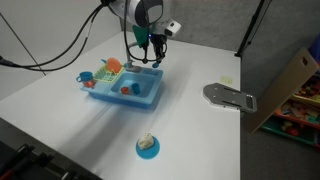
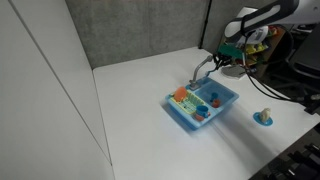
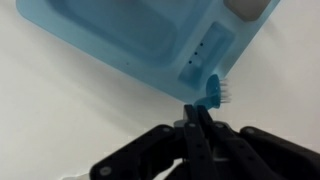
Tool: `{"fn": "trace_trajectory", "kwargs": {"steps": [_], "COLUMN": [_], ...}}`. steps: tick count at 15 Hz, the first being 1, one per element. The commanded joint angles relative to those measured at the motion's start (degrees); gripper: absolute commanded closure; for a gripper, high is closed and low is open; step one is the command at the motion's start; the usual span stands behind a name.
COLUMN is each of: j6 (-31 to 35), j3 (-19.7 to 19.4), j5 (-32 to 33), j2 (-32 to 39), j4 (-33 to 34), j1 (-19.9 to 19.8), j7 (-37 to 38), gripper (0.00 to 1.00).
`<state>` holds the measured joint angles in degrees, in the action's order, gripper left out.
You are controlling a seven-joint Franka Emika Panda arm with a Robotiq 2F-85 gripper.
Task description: Put the blue brush in the orange cup.
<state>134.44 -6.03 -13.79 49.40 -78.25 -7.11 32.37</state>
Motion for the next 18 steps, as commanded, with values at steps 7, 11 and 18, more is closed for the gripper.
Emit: {"fn": "trace_trajectory", "kwargs": {"steps": [7,11,18], "j6": [-3.06,-8.23,-16.41], "j3": [-3.33,-5.43,-6.9], "j5": [1.55,4.84,12.68], "j2": [-13.39,-17.95,-25.4], "j4": [-14.9,-18.57,-22.13], "j1": [0.72,0.85,1.03], "j7": [-2.24,-2.71,-4.72], "gripper": [0.97,0.96,0.96]}}
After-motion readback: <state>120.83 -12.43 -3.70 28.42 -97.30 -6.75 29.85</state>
